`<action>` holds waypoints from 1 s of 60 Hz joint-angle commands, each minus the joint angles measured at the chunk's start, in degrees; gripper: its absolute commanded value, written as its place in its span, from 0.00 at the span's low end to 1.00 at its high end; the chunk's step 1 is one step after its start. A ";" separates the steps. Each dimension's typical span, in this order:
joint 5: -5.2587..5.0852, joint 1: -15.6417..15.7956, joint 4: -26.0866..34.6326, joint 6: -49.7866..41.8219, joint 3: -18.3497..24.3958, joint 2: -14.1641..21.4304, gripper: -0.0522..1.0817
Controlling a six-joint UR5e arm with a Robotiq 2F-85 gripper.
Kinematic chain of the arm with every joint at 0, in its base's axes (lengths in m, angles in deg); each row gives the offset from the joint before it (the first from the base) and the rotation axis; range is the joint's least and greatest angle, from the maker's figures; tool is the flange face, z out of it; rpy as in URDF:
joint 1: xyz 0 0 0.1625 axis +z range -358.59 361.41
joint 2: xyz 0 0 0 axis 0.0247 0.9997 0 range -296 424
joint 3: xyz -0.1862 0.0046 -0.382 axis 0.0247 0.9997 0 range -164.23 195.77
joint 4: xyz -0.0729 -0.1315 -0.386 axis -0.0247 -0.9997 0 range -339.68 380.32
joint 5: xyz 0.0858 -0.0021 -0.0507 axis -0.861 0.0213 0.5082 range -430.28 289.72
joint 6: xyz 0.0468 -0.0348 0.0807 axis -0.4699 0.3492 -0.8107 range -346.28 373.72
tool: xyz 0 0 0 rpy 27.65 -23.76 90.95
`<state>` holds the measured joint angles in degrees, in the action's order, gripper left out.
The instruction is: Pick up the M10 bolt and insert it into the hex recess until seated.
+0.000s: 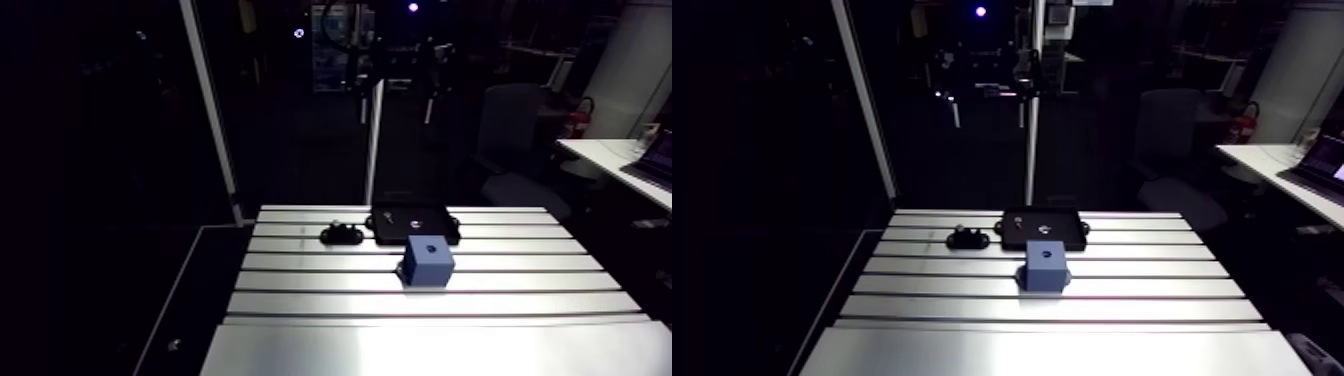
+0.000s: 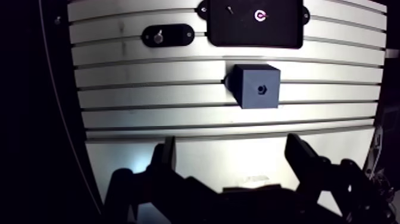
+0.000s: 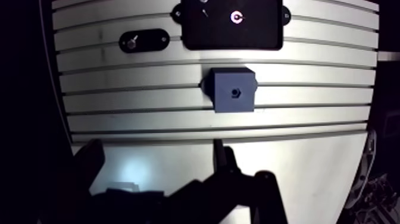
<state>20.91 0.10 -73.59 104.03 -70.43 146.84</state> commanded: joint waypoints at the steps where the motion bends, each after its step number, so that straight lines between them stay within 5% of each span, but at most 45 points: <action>1: -0.09 3.87 4.13 0.62 3.20 -1.06 0.05; 46: -0.02 3.78 3.53 0.28 2.26 -1.06 0.05; 60: -0.16 3.88 -2.33 -0.35 -0.59 -1.57 0.05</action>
<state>20.86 3.96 -71.35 104.10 -68.82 145.68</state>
